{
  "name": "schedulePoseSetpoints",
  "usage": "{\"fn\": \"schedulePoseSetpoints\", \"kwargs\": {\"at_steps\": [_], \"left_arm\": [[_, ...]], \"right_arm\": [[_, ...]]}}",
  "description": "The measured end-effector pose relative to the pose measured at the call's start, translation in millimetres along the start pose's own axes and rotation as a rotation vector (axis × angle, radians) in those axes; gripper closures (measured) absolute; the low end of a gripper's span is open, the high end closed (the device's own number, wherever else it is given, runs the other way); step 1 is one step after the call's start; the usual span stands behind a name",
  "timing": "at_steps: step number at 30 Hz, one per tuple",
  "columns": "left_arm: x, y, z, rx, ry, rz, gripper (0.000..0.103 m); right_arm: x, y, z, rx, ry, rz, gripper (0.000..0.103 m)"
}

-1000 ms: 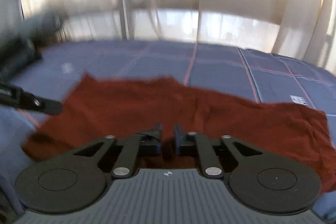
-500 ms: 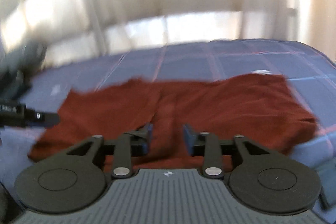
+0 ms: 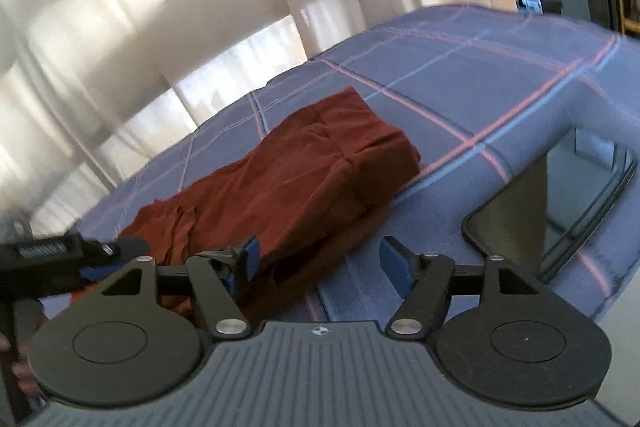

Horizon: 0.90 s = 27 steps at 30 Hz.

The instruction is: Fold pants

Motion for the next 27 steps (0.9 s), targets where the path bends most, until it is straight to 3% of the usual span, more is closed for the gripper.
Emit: {"fn": "schedulePoseSetpoints", "kwargs": {"at_steps": [4, 10, 11, 12, 13, 22, 23, 24, 25, 27], "left_arm": [[0.2, -1.2, 9.7, -0.022, 0.013, 0.004, 0.0], [2.5, -1.5, 20.9, -0.046, 0.038, 0.007, 0.0], [3.4, -1.0, 22.0, -0.051, 0.042, 0.011, 0.0], [4.0, -1.1, 22.6, -0.054, 0.043, 0.014, 0.0], [4.2, -1.1, 22.4, -0.054, 0.042, 0.015, 0.0], [4.8, -1.7, 24.7, -0.055, 0.038, 0.027, 0.0], [4.9, -1.8, 25.0, -0.055, 0.035, 0.028, 0.0], [4.8, -1.5, 25.3, -0.054, 0.032, 0.028, 0.0], [4.9, -1.0, 25.2, -0.051, 0.029, 0.027, 0.0], [5.1, -0.5, 24.2, -0.05, 0.027, 0.024, 0.0]], "right_arm": [[-3.4, -0.8, 14.6, -0.029, 0.03, 0.078, 0.0], [-18.5, -4.5, 29.4, -0.036, -0.001, 0.176, 0.002], [-21.7, -5.7, 33.2, -0.03, -0.002, 0.192, 0.011], [-22.5, -6.9, 34.8, -0.027, 0.0, 0.197, 0.031], [-22.7, -6.1, 37.2, -0.024, 0.012, 0.201, 0.04], [-18.1, -3.5, 40.8, -0.016, -0.009, 0.169, 0.041], [-18.5, -2.5, 41.6, -0.013, -0.009, 0.163, 0.046], [-18.8, -2.8, 42.0, -0.005, -0.006, 0.154, 0.066], [-18.0, -2.7, 43.0, 0.004, 0.001, 0.149, 0.074], [-16.5, -3.8, 44.0, -0.022, 0.027, 0.175, 0.078]]}}
Point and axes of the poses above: each gripper's, at about its wrist camera, not at the fingertips, and z roughly the way its jaws point, y to its left, x to its underside, the point moved 10 cm from there along z, roughly the way its jaws point, and after that the axes turned 9 degrees about x, right-handed, at the moved point
